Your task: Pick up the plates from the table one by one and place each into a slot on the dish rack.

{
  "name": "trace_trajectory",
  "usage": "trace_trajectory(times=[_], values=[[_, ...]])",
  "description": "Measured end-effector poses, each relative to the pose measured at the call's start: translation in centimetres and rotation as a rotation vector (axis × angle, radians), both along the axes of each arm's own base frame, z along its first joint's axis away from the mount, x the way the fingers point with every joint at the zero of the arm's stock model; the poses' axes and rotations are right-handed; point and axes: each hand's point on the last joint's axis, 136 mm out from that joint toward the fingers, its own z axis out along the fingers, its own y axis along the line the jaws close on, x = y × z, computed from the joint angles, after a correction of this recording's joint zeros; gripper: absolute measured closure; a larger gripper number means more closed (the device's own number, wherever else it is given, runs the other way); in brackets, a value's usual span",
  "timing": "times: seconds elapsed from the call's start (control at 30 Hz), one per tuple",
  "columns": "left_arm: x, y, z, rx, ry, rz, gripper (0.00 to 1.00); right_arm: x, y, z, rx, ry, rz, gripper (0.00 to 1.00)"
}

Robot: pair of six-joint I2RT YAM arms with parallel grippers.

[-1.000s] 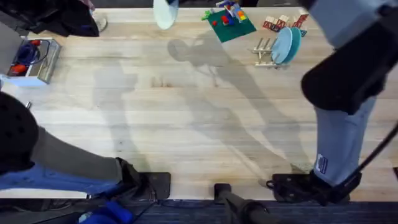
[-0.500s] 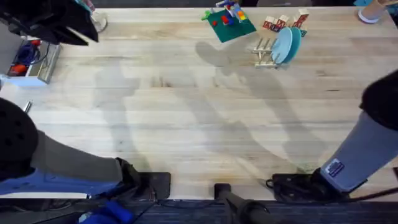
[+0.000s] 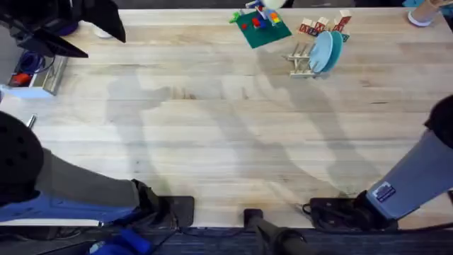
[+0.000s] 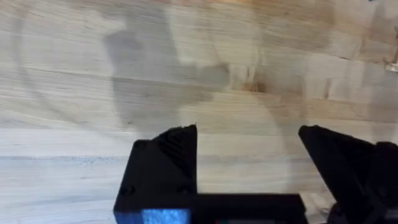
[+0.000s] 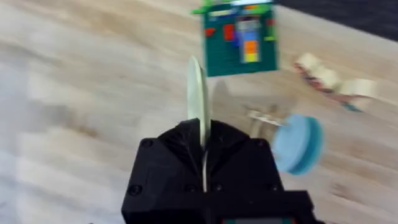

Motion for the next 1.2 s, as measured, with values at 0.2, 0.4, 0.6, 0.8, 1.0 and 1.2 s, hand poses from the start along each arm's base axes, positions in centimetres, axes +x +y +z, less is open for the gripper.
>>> trace_trajectory(times=[0.2,0.4,0.6,0.8,1.0,1.2], values=[[0.0,0.0,0.0,0.0,0.0,0.0,0.006,-1.4,-4.0,2.4,-0.111,-0.064,-0.108,0.97],[0.0,0.0,0.0,0.0,0.0,0.0,0.003,-2.0,-7.4,4.3,-0.116,-0.1,-0.196,0.97],[0.0,0.0,0.0,0.0,0.0,0.0,0.006,-2.1,-9.9,5.0,-0.065,-0.1,-0.245,0.97],[0.0,0.0,0.0,0.0,0.0,0.0,0.006,-3.6,-12.2,3.4,-0.039,-0.051,-0.281,0.97],[0.0,0.0,0.0,0.0,0.0,0.0,0.006,-5.0,-13.6,0.1,-0.042,0.033,-0.303,0.97],[0.0,0.0,0.0,0.0,0.0,0.0,0.006,-4.8,-13.5,-1.9,-0.047,0.084,-0.297,0.97]])
